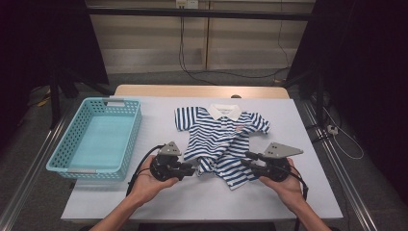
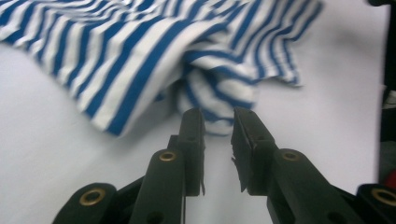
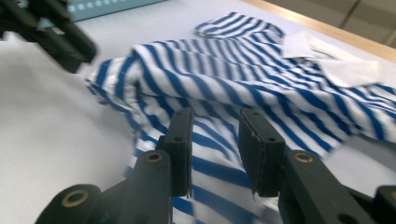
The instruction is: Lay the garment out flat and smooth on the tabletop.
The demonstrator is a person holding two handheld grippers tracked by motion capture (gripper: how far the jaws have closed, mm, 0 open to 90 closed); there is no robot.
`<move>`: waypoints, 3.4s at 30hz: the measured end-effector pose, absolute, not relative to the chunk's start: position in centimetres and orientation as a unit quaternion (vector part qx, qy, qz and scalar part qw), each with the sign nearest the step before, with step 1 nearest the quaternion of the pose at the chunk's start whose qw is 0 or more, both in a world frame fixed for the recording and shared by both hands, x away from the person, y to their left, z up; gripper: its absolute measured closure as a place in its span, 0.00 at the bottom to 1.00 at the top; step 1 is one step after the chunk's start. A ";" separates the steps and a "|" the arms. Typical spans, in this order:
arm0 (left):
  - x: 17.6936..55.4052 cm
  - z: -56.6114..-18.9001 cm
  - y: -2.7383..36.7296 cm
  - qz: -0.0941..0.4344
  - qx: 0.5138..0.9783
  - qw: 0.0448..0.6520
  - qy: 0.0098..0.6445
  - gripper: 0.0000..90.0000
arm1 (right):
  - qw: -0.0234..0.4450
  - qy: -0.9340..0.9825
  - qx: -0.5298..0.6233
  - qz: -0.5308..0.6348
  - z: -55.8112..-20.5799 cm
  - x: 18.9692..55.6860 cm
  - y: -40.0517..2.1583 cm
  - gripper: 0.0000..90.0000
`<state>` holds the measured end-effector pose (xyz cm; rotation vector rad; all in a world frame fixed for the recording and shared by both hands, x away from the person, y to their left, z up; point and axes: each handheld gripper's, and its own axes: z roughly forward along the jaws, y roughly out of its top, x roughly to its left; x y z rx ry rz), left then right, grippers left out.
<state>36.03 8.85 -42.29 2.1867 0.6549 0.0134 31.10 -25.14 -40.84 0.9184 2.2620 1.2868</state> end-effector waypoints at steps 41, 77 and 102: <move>42.5 -44.3 5.3 0.060 0.836 0.433 0.331 0.69 | 0.127 0.880 0.260 0.377 -45.4 35.2 -14.2 0.88; 41.4 -45.2 3.2 0.021 0.872 0.400 0.283 1.00 | 0.104 0.863 0.263 0.418 -43.0 31.8 -20.6 0.69; 37.7 -45.1 1.2 0.038 0.891 0.411 0.188 0.51 | 0.096 0.877 0.299 0.362 -45.0 31.0 -24.1 0.64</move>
